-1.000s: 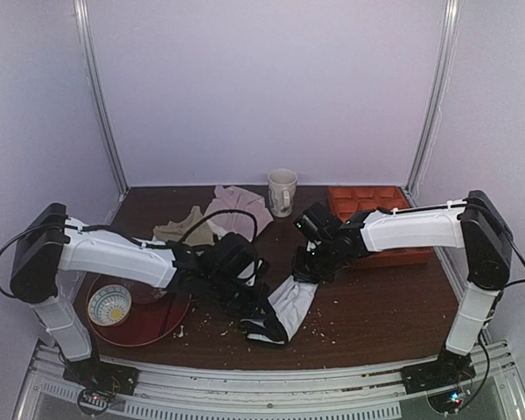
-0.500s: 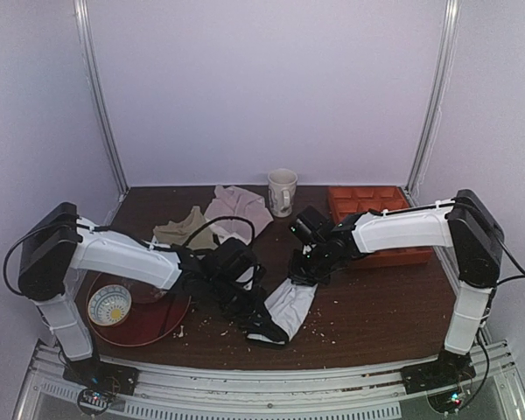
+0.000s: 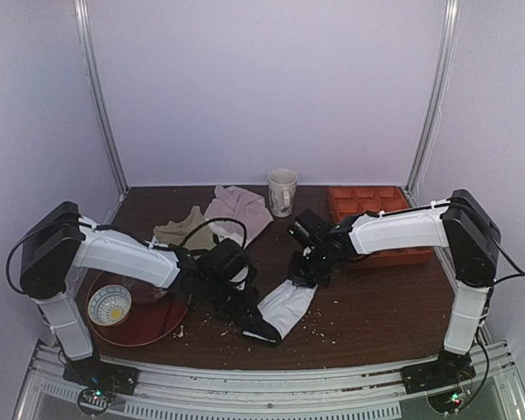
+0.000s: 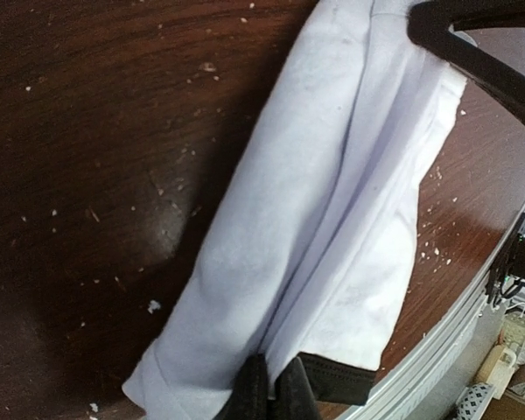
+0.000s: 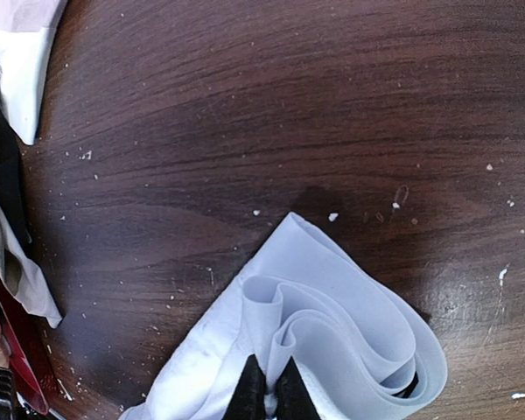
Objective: Roll the underwear
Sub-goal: Fold the underwear at the center of the board.
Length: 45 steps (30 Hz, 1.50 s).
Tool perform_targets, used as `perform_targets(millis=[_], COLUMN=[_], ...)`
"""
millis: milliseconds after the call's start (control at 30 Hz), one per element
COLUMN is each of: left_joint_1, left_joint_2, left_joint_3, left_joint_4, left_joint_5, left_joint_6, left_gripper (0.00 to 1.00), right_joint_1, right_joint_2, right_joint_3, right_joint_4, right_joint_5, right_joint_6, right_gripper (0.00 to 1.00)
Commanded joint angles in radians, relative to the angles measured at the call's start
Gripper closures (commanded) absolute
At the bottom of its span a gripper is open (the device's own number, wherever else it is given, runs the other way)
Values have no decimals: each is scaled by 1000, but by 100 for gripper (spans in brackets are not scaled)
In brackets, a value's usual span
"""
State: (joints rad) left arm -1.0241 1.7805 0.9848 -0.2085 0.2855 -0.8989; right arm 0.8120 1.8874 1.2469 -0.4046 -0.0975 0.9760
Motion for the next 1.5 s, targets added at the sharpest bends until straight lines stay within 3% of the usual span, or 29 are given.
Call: perform_targets(millis=[0,167,300,600,967,1000,1100,1200,1267,1467], left_joint_1=[4,5,4,5,15,16,16,16,16,16], left_joint_2=[-29,-39,-41,-29,-17,-18,-29,-63,-77,-79], left_joint_3=[4,27,48,99,107,113,137,167,203,276], left_joint_4=[-65,-94,-109,-158,-193,-200,-238,-279,-321,-328], left_joint_5=[-30,-42,-40,-53,-79,-80,-95,-130,-151,-118], left_joint_6=[30,49,60,89,111,115,130,143,162,174], left_gripper=[100,100,100,100,98,95,68,50,45,46], right_joint_1=[-2,-2,-2,-2,-2,-2,-2,-1,-1,-3], right_joint_2=[14,10,-7,-53,-110,-115,-127,-150,-165,-160], right_joint_3=[23,20,14,-9,-28,-30,-35,-52,-71,-106], right_joint_4=[-18,-3,16,57,49,48,40,41,41,24], right_joint_5=[60,55,48,41,61,61,61,60,60,46], right_joint_6=[26,30,27,17,6,7,-7,-28,-45,-104], right_gripper=[100,100,85,69,64,64,63,63,64,74])
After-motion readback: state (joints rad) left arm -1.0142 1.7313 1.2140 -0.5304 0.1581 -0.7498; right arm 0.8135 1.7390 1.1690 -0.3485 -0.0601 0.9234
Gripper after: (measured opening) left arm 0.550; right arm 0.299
